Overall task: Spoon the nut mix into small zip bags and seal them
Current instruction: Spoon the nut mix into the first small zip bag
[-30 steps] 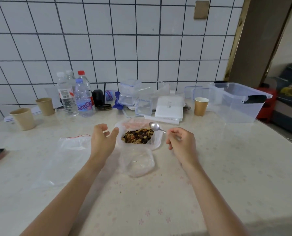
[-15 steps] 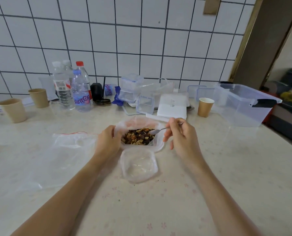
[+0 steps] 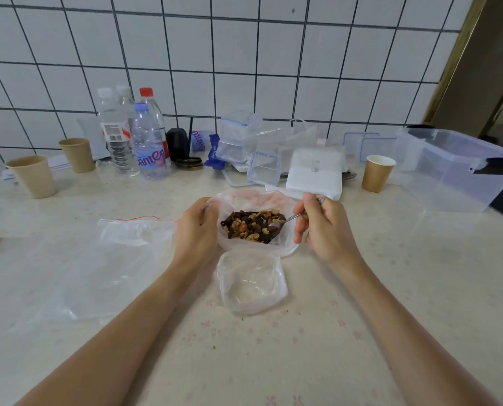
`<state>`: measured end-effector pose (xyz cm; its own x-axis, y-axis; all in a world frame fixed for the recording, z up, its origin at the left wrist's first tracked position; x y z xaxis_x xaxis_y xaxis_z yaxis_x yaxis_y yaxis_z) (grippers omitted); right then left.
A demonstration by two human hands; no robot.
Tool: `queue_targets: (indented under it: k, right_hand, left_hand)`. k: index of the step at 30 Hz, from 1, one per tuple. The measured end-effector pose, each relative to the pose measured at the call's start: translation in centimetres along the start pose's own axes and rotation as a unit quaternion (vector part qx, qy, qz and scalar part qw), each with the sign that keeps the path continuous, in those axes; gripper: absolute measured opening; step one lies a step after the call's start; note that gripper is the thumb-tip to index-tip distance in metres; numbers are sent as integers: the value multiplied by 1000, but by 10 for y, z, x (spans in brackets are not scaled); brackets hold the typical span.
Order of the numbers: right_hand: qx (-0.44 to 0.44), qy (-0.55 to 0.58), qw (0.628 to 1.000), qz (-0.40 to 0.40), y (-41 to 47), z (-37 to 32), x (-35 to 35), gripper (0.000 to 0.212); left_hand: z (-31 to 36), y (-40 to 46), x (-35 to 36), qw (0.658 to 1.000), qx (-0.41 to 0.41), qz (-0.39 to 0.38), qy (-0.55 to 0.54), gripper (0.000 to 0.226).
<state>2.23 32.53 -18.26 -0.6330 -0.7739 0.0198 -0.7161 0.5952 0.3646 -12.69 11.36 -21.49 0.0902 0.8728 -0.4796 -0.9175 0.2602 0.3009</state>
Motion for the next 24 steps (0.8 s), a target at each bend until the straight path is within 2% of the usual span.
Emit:
queue_targets:
  k: [6,13,21,24]
  right_hand:
    - [125,102,987,19,-5,24,1,31]
    - [212,158,964,16,-11,42,3,30]
    - [257,227,938,47,-14,59,7,30]
    - [228,210,950,48,-13,55,9,31]
  left_hand:
    - [9,-3,1,1000,17,-5,6,32]
    - [8,-6,3,1000,-2,-29,-9,35]
    - [7,-4,2,999,-12,-29,-18,32]
    - [11,-3,3,999,3,-28,-27,36]
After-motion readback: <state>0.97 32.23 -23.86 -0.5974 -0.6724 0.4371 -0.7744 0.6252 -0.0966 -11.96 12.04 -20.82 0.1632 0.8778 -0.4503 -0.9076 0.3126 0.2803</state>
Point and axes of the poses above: each hand's wrist, its own y-axis towards the middle knuckle, its own x-axis out of the palm, z = x × y, the point moved 9 cm from there along y, towards the middle knuckle, and after that the axes turned 15 degrees about y, right-handed, at the moved point
